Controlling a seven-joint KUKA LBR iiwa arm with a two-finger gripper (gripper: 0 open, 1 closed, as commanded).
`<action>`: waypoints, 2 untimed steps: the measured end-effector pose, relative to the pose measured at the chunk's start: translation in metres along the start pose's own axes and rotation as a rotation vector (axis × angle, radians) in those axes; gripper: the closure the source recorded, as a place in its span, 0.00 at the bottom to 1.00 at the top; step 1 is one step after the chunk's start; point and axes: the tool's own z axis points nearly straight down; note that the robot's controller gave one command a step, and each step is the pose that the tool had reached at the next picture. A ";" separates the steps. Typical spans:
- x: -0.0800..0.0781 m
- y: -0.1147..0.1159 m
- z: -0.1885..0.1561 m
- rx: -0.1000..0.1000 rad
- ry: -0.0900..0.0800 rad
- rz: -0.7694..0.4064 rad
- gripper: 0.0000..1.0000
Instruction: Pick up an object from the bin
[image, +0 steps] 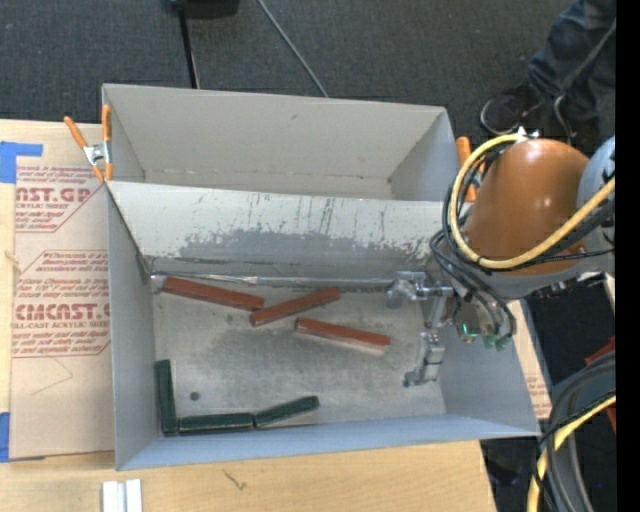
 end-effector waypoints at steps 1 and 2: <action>-0.013 0.005 0.051 0.001 -0.008 -0.042 0.00; -0.015 -0.007 0.098 -0.001 -0.001 -0.051 0.00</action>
Offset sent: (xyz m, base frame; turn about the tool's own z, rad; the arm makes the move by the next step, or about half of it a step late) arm 0.0151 -0.0116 -0.1028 -0.0496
